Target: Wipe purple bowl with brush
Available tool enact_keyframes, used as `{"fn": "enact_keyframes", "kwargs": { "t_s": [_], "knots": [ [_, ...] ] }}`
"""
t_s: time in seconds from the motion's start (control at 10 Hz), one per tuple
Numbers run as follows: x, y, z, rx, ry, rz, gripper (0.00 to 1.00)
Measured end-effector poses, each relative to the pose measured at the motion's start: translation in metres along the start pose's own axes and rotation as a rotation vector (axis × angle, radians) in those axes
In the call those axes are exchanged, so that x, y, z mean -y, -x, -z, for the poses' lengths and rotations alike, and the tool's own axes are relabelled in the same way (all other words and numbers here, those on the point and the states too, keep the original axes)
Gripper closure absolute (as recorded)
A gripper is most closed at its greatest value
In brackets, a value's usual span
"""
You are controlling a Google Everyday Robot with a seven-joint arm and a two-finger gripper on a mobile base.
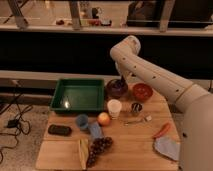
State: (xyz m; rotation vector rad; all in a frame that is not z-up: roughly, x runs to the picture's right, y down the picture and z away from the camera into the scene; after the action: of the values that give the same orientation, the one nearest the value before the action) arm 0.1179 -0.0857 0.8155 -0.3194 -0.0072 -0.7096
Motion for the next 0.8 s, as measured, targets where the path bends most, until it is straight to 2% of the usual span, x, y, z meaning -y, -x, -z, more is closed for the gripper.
{"fn": "enact_keyframes", "kwargs": {
  "t_s": [0.8],
  "knots": [
    [-0.0010,0.0002,-0.0013,0.001,0.002,-0.001,1.00]
  ]
}}
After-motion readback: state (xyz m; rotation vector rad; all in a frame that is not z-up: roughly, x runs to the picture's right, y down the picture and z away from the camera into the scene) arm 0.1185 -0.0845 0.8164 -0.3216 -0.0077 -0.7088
